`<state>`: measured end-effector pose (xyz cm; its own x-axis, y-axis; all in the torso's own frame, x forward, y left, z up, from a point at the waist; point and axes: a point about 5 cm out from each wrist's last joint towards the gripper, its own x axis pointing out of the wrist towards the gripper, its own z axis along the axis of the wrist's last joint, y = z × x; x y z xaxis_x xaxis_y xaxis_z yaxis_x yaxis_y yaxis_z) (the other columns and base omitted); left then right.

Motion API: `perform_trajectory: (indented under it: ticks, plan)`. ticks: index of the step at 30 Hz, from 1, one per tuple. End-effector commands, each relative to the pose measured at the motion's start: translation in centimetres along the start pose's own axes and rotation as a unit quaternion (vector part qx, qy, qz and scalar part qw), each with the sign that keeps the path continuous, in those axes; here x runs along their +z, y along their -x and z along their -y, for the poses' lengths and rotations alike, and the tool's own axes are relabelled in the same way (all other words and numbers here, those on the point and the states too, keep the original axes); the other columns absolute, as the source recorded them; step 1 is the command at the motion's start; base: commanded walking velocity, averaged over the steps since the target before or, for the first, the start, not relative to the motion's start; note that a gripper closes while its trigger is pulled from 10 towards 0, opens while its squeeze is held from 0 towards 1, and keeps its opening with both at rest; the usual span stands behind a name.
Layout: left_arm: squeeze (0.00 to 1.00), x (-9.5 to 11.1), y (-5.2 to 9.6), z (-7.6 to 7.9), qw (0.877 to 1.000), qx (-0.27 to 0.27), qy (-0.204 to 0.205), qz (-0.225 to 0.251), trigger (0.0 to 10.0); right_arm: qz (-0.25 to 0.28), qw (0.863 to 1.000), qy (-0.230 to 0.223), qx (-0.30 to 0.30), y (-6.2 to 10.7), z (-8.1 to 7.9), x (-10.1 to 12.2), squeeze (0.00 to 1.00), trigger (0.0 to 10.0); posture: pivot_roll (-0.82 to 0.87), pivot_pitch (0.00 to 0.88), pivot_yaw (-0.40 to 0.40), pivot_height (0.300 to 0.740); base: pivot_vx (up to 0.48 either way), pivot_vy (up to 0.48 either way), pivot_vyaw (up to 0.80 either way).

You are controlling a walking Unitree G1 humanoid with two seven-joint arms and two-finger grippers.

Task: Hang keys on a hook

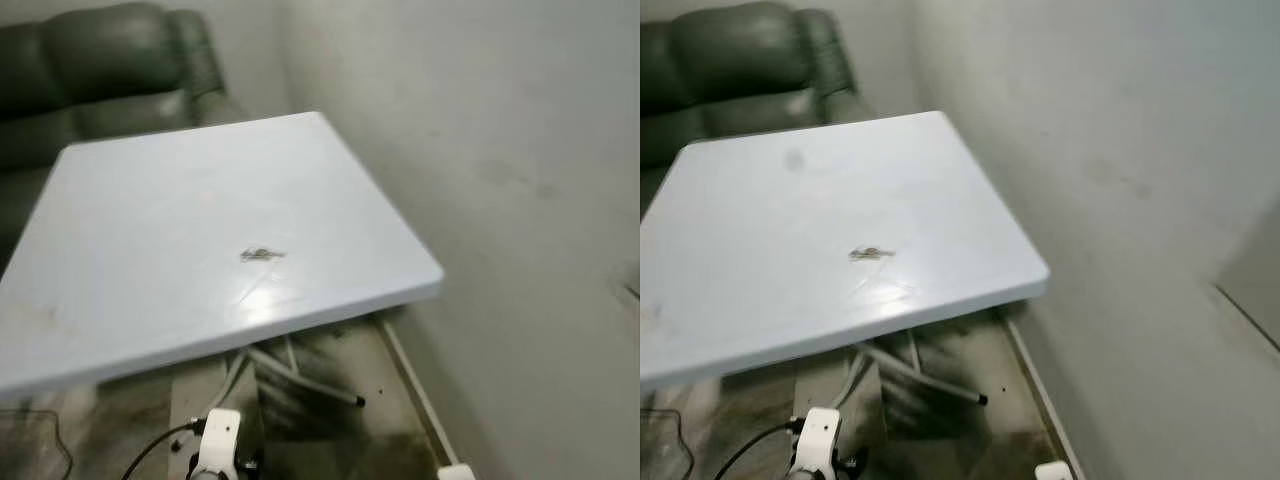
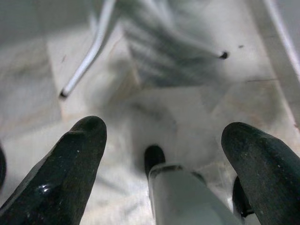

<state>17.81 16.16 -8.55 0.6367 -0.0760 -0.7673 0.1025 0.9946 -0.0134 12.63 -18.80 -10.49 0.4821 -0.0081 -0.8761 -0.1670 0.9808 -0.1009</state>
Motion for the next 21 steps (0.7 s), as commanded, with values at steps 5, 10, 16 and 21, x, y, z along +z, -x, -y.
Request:
perform_trajectory:
  ticks: [5, 10, 16, 21]
  plan:
    - [0.00, 0.09, 0.04, -0.74, 1.000, 0.010, -0.005, -0.003, 10.0, 0.012, 1.000, -0.006, 0.009, -0.19, -0.72, 0.77, 0.00, 10.0, -0.02, 0.000, 0.022, 0.740, 0.000, 0.000, 0.80]
    - [0.00, 0.07, 0.04, -0.77, 1.000, 0.010, -0.004, -0.003, 10.0, 0.011, 1.000, -0.008, 0.009, -0.18, -0.70, 0.74, 0.00, 10.0, -0.01, 0.000, 0.022, 0.740, 0.000, 0.000, 0.80]
    - [0.00, 0.09, 0.04, -0.82, 1.000, 0.011, -0.002, -0.003, 10.0, 0.014, 1.000, -0.023, 0.009, -0.18, -0.71, 0.79, 0.00, 10.0, -0.01, 0.000, 0.021, 0.740, 0.000, 0.000, 0.53]
    - [0.00, 0.12, 0.04, -0.85, 1.000, 0.011, -0.002, -0.002, 10.0, 0.013, 1.000, -0.024, 0.011, -0.17, -0.73, 0.73, 0.00, 10.0, -0.01, 0.000, 0.022, 0.740, 0.000, 0.000, 0.00]
